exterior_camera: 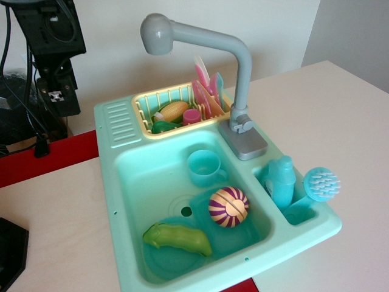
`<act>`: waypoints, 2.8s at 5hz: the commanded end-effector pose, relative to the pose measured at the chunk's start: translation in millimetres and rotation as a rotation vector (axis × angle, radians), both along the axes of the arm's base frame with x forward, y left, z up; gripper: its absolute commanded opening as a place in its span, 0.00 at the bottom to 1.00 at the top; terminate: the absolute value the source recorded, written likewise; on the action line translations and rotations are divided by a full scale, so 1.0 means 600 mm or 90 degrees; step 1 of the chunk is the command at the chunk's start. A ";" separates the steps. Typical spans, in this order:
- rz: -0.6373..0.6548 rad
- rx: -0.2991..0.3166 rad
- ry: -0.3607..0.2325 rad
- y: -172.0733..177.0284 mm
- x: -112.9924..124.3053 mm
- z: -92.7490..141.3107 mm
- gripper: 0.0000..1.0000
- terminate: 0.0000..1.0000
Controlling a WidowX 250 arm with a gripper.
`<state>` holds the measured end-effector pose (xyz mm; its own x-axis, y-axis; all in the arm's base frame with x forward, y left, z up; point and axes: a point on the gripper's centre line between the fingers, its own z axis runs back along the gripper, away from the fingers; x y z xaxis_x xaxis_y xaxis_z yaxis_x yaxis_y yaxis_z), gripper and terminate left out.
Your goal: Turn faucet front to right
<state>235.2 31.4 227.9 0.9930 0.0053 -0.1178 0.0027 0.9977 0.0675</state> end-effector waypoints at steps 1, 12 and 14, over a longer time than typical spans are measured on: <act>0.000 0.000 0.000 0.000 0.000 0.000 1.00 0.00; -0.153 -0.013 0.012 -0.142 0.135 -0.035 1.00 0.00; -0.204 -0.025 0.005 -0.133 0.134 -0.030 1.00 0.00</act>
<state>317.2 -25.8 190.4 0.9627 -0.2037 -0.1778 0.2146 0.9757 0.0443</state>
